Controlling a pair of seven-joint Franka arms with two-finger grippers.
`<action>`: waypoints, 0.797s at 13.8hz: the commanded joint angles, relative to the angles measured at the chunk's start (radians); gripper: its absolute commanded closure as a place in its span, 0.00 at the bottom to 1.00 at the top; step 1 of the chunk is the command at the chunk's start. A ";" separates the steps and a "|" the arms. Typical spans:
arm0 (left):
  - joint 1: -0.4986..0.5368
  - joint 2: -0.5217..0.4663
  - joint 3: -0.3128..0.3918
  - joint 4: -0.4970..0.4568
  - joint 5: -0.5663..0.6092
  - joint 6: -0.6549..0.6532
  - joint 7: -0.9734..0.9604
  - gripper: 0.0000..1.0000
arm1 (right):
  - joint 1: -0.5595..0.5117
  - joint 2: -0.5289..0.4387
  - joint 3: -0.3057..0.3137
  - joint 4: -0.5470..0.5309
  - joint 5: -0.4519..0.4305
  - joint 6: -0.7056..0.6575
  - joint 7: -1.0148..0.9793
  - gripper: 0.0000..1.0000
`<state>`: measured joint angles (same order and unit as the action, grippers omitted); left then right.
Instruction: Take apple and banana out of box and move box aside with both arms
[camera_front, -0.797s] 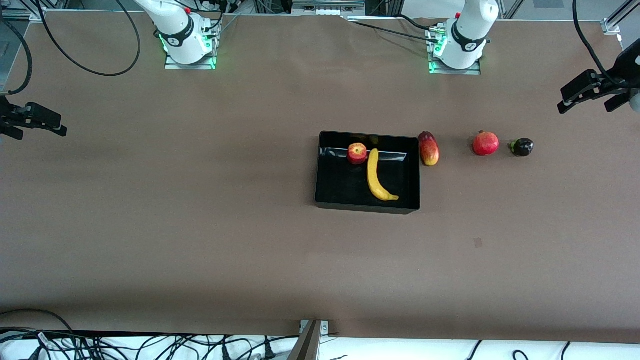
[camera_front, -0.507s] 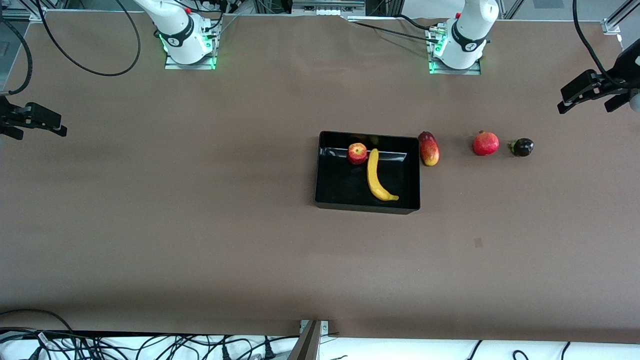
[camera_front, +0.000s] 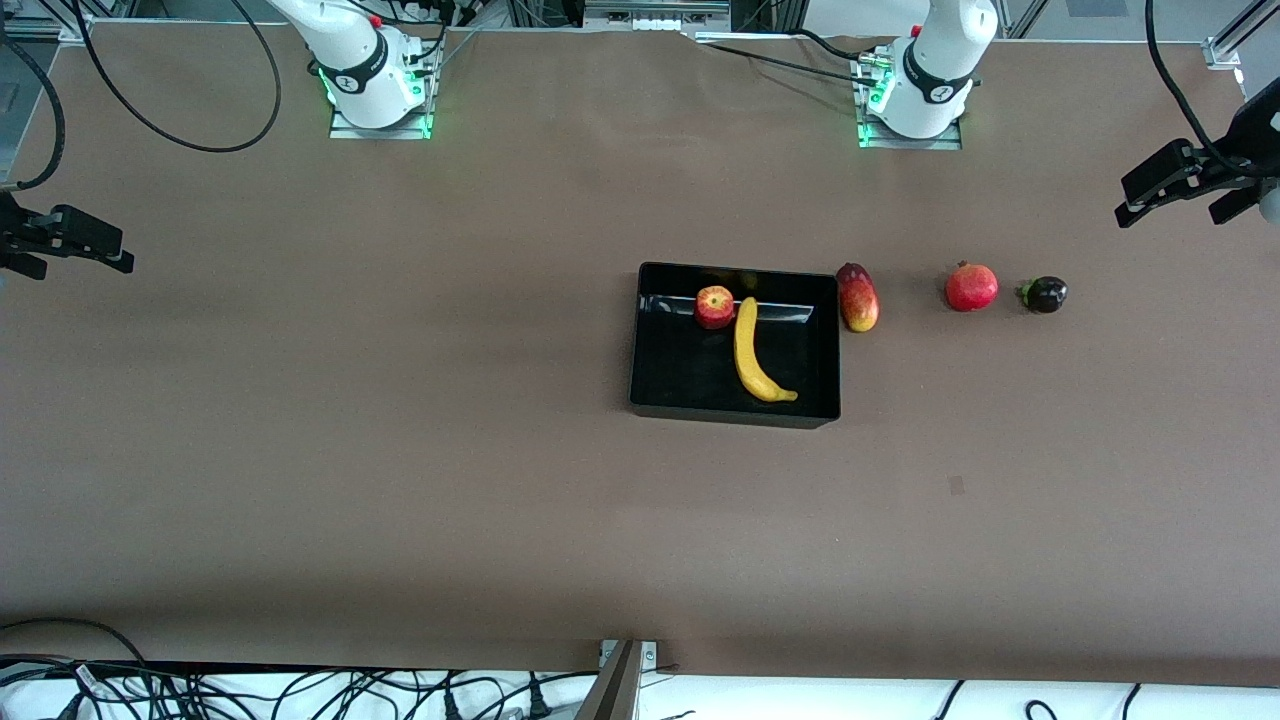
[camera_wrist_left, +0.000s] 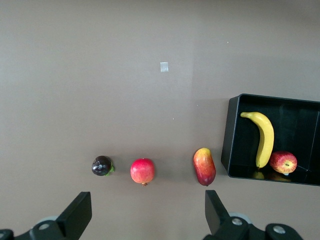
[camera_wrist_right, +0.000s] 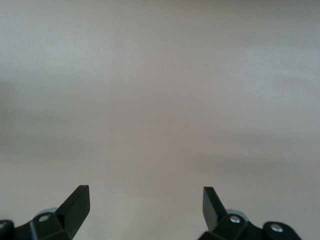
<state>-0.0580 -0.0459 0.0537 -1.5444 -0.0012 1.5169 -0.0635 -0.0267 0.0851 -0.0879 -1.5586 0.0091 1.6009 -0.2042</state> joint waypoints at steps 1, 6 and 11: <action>-0.002 0.015 0.001 0.033 0.003 -0.023 0.010 0.00 | -0.012 0.010 0.004 0.022 0.002 -0.013 -0.018 0.00; -0.002 0.017 0.000 0.030 0.001 -0.021 0.008 0.00 | -0.012 0.009 0.004 0.022 0.002 -0.013 -0.018 0.00; -0.003 0.033 -0.009 0.024 -0.028 -0.003 -0.111 0.00 | -0.012 0.009 0.004 0.022 0.002 -0.013 -0.018 0.00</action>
<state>-0.0580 -0.0394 0.0528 -1.5444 -0.0110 1.5169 -0.1227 -0.0267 0.0851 -0.0879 -1.5586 0.0091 1.6009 -0.2042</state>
